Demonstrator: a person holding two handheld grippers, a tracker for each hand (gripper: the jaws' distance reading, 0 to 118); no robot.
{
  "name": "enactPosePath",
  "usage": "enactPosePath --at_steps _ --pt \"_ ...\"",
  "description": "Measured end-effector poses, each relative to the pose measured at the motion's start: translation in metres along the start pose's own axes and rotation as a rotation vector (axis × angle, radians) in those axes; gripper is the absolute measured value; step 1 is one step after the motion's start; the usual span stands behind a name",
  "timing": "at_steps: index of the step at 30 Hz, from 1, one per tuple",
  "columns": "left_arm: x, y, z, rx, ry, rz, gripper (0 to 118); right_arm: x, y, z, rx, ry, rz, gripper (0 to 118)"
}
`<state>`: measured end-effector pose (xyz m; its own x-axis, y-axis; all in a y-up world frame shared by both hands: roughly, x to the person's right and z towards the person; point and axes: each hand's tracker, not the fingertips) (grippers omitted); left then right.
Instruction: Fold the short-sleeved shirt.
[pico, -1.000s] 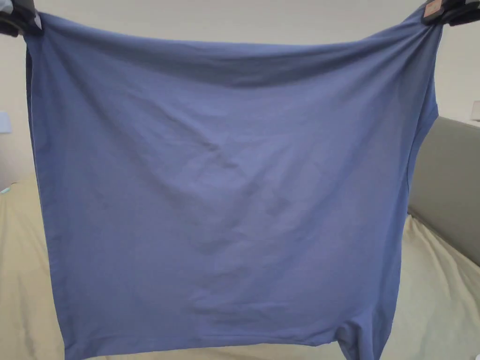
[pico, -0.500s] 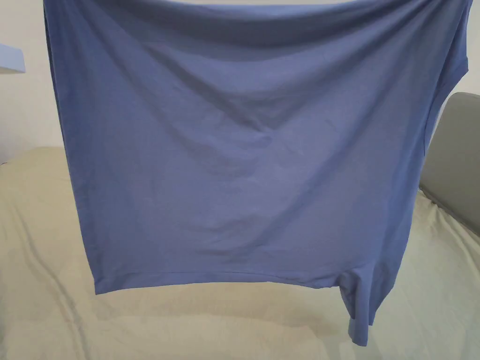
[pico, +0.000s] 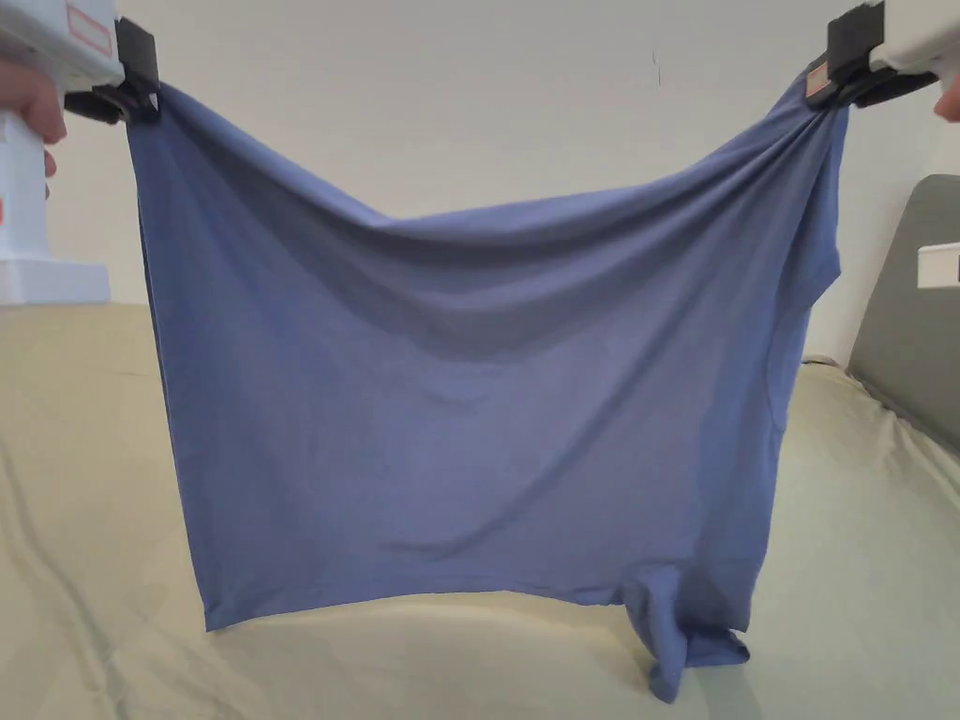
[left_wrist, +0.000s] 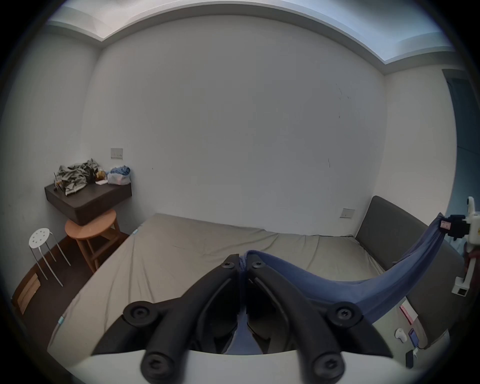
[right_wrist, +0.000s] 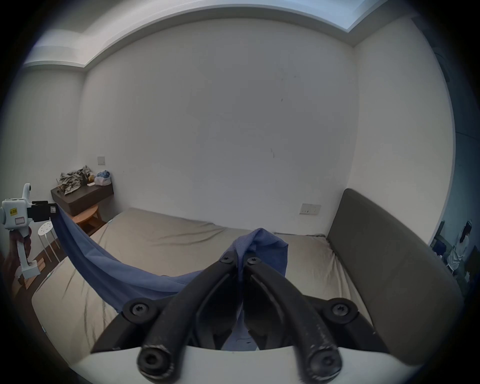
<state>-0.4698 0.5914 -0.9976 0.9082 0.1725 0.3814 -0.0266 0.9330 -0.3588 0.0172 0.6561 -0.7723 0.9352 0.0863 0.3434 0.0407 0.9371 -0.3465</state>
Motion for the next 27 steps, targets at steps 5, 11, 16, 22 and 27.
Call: enactPosePath --at_steps 5,11,16,22,27 --pt "0.011 -0.042 -0.021 -0.084 -0.01 -0.024 2 0.011 -0.044 -0.032 -0.077 0.021 -0.057 1" --pt "0.018 -0.109 -0.035 -0.184 -0.061 -0.03 2 0.011 -0.12 -0.04 -0.145 0.058 -0.145 1" --pt "0.008 -0.2 -0.024 -0.313 -0.078 0.006 3 0.015 -0.224 -0.028 -0.209 0.095 -0.232 1" --pt "-0.004 -0.311 0.037 -0.447 -0.165 -0.008 2 0.019 -0.372 0.002 -0.399 0.144 -0.264 1" --pt "-0.052 -0.373 0.105 -0.54 -0.171 0.064 3 0.03 -0.474 0.061 -0.515 0.148 -0.321 1"
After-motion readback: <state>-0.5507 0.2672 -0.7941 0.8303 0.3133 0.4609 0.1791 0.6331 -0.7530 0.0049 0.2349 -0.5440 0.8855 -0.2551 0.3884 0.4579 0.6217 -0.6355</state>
